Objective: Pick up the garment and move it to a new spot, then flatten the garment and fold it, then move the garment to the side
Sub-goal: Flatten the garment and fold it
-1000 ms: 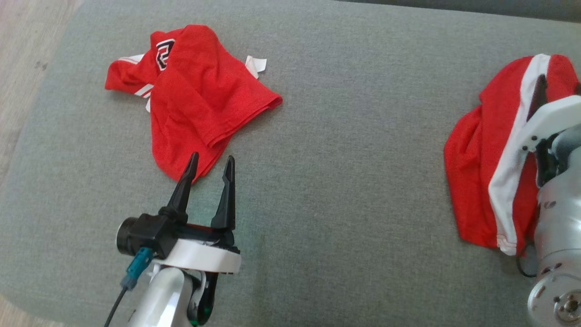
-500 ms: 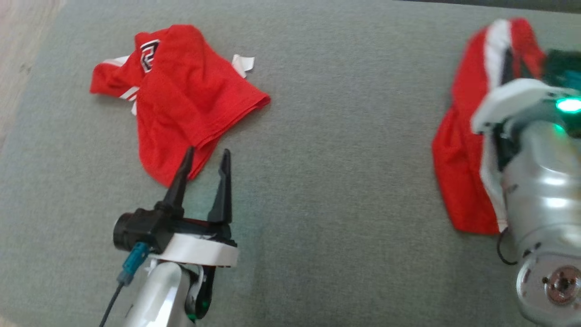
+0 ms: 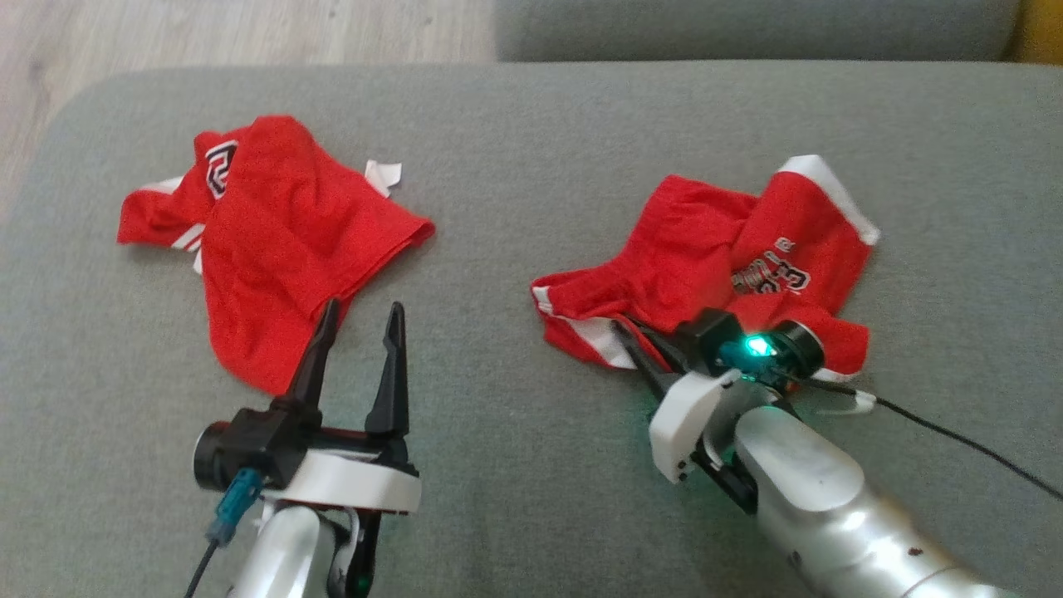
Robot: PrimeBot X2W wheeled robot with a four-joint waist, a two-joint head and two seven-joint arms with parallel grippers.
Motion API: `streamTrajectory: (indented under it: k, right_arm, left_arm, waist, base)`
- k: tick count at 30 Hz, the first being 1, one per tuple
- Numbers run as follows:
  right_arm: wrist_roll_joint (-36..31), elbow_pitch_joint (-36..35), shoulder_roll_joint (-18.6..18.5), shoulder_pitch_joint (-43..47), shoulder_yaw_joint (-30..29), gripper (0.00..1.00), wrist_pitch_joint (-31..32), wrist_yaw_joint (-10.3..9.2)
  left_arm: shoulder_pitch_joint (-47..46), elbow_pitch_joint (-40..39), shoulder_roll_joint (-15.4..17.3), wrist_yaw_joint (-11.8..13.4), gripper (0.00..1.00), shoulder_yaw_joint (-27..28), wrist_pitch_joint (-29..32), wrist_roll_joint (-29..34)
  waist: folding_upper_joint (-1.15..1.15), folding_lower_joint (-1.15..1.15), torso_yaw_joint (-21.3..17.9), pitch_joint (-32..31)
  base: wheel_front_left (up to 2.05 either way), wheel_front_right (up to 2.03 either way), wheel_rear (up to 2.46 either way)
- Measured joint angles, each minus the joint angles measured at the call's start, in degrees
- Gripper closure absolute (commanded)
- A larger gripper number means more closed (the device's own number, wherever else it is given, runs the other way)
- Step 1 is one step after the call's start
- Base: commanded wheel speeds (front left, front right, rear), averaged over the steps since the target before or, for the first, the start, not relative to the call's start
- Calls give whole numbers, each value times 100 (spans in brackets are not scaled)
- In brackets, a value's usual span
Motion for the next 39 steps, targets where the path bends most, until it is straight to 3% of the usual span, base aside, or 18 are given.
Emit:
streamTrajectory:
  k: [5,9,12,16,20,24,29,39]
  right_arm:
    - [399,-198,8,-127,159,0,-30,0]
    - [517,-235,10,-148,-252,0,-132,0]
    - [423,-325,-31,-130,-800,0,-171,0]
    - [15,-1014,-186,104,-1896,0,-172,0]
    - [-495,-1681,-196,763,-3132,0,-187,0]
    - [-800,-2067,-59,1530,-3833,0,-189,0]
    - [-745,-2282,51,2094,-3858,0,-189,0]
    - [-586,-2285,55,2132,-3672,0,-189,0]
  left_arm:
    - [112,1,1,-42,0,133,0,0]
    - [228,-8,1,-43,0,179,0,9]
    - [279,-69,3,-42,0,234,0,9]
    - [325,-129,3,-43,0,256,0,9]
    - [350,-199,3,-43,0,258,0,8]
    - [399,-224,3,-51,0,254,0,7]
    - [409,-259,3,-54,0,257,0,5]
    - [407,-254,3,-100,0,242,0,8]
  waist:
    - [0,0,-152,-189]
    - [0,0,-318,-359]
    - [0,0,-434,-465]
    - [0,0,-586,-556]
    - [0,0,-727,-605]
    - [0,0,-868,-589]
    - [0,0,-1037,-538]
    - [0,1,-1090,-463]
  base:
    - [0,0,0]
    - [0,0,0]
    - [0,0,0]
    - [0,0,0]
    - [0,0,0]
    - [0,0,0]
    - [0,0,0]
    - [0,0,0]
